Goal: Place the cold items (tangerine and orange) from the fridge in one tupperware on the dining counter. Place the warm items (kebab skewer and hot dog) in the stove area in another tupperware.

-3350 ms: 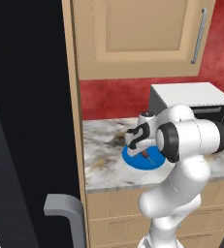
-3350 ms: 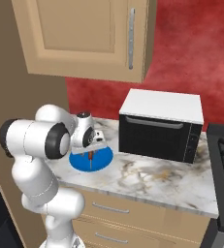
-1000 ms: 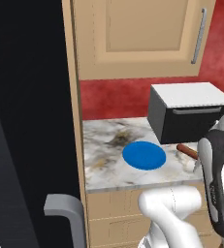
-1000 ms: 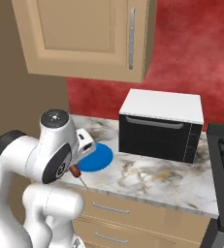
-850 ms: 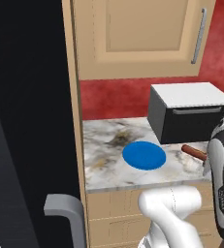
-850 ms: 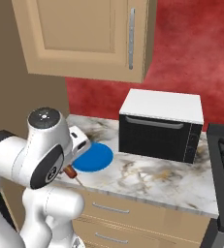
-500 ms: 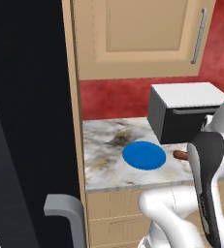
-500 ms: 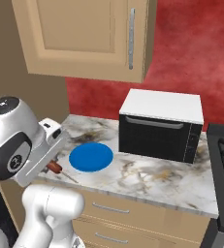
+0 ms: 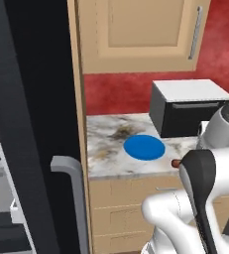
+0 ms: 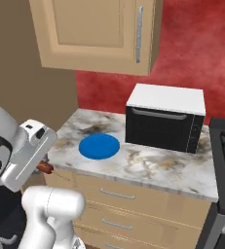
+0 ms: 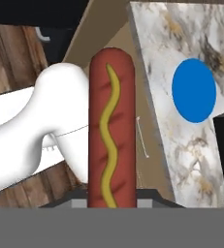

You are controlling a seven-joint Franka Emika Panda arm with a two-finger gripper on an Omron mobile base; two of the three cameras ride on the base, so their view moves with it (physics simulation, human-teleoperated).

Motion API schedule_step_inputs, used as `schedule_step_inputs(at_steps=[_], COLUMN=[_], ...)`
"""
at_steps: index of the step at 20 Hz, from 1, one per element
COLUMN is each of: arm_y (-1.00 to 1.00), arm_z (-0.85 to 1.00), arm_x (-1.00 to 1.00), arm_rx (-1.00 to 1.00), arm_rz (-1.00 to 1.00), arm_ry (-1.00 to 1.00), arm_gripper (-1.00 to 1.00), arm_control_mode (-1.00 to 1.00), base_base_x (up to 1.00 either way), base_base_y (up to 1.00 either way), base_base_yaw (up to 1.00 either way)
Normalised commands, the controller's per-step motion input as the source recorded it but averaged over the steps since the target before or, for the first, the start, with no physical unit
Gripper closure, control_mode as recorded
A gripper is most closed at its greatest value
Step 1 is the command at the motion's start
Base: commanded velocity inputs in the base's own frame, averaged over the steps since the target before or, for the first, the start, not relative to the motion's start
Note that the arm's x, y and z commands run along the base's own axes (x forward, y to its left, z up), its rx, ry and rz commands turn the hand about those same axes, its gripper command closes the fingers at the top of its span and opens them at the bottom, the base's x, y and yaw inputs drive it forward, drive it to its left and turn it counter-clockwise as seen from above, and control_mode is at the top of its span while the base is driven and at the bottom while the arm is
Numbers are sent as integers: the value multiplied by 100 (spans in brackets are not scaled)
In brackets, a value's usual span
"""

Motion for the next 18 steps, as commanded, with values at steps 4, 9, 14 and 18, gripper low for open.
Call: schedule_step_inputs(at_steps=[4, 9, 14, 18], arm_y=[0, 0, 0, 0], arm_z=[0, 0, 0, 0], arm_x=[0, 0, 0, 0], arm_rx=[0, 0, 0, 0], arm_rz=[0, 0, 0, 0], arm_ry=[0, 0, 0, 0], arm_gripper=[100, 100, 100, 100], arm_control_mode=[100, 100, 100, 100], base_base_x=[-100, -100, -91, -74], base_base_y=[-59, -70, -65, -18], base_base_yaw=[12, -3, -29, -49])
